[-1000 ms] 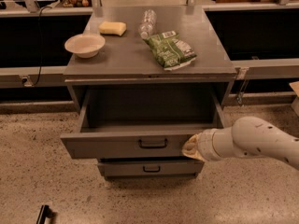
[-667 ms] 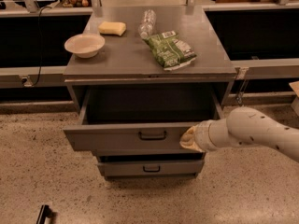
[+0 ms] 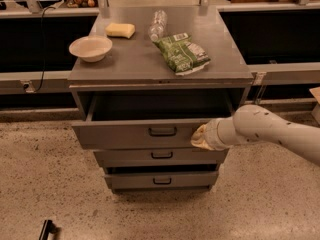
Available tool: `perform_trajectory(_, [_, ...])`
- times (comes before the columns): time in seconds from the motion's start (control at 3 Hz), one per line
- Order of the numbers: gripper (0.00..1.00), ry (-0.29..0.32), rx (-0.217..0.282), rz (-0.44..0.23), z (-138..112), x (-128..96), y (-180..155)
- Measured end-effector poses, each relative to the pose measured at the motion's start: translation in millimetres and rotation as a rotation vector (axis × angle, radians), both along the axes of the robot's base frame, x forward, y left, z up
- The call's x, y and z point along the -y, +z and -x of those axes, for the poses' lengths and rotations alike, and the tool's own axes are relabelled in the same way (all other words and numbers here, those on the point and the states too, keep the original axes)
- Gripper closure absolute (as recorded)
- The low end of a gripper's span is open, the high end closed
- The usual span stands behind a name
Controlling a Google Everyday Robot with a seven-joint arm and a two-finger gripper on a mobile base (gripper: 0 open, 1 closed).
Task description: Close top drawer
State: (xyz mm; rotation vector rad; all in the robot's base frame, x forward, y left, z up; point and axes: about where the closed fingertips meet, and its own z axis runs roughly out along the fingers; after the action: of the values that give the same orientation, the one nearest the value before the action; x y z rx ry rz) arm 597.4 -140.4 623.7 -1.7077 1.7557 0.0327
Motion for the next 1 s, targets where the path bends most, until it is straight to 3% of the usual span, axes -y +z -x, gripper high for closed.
perform_trajectory(1.0, [1.00, -0.019, 0.003, 0.022, -71.2, -4.0, -8.6])
